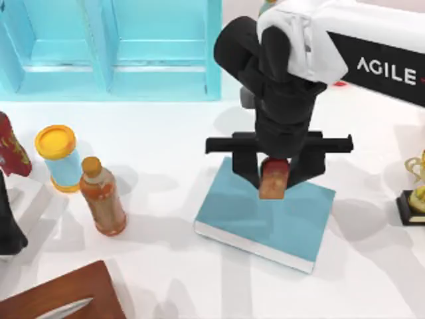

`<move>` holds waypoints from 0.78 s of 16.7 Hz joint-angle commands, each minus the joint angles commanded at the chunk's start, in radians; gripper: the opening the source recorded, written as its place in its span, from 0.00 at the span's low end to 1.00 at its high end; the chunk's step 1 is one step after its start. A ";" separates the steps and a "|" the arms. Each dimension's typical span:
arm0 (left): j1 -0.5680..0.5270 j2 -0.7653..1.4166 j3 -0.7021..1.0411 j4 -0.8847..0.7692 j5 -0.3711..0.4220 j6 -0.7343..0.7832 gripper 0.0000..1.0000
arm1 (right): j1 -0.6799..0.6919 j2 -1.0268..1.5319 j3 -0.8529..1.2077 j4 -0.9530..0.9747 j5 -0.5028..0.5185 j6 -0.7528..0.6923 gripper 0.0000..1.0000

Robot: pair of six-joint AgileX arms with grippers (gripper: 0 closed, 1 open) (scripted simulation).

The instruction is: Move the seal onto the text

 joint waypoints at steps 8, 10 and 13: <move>0.000 0.000 0.000 0.000 0.000 0.000 1.00 | 0.000 0.000 0.000 0.000 0.000 0.000 1.00; 0.000 0.000 0.000 0.000 0.000 0.000 1.00 | 0.000 0.000 0.000 0.000 0.000 0.000 1.00; 0.000 0.000 0.000 0.000 0.000 0.000 1.00 | 0.000 0.000 0.000 0.000 0.000 0.000 1.00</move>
